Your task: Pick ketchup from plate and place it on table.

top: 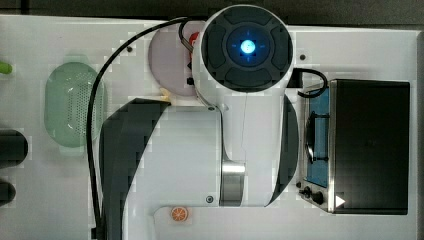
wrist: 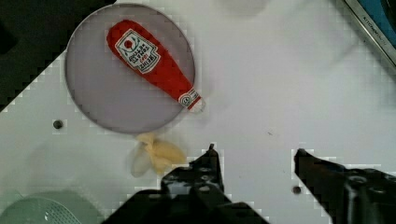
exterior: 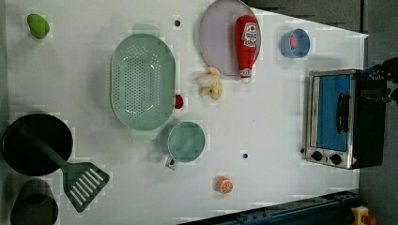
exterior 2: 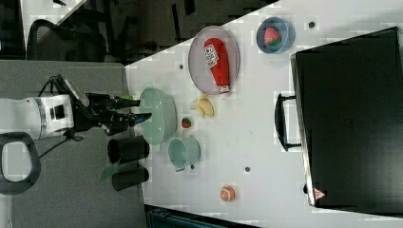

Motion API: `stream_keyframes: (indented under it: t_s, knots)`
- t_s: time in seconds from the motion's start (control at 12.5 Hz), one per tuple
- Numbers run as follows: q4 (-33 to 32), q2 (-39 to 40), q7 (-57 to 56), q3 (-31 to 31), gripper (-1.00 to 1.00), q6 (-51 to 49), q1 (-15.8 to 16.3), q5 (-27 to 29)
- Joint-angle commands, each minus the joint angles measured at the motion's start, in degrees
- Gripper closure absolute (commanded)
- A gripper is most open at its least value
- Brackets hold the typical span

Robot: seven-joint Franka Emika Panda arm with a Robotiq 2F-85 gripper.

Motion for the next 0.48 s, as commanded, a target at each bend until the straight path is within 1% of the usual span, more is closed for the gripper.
stream_keyframes:
  t_s: [0.08, 0.24, 0.48]
  knots:
    - [-5.8, -7.7, 4.4, 2.9, -0.58, -6.0, -4.0, 0.0]
    - [-5.8, -7.0, 4.0, 3.0, -0.99, -5.1, -3.9, 0.0]
    - [-5.8, -4.3, 2.9, 3.2, -1.0, -2.4, -3.6, 0.0]
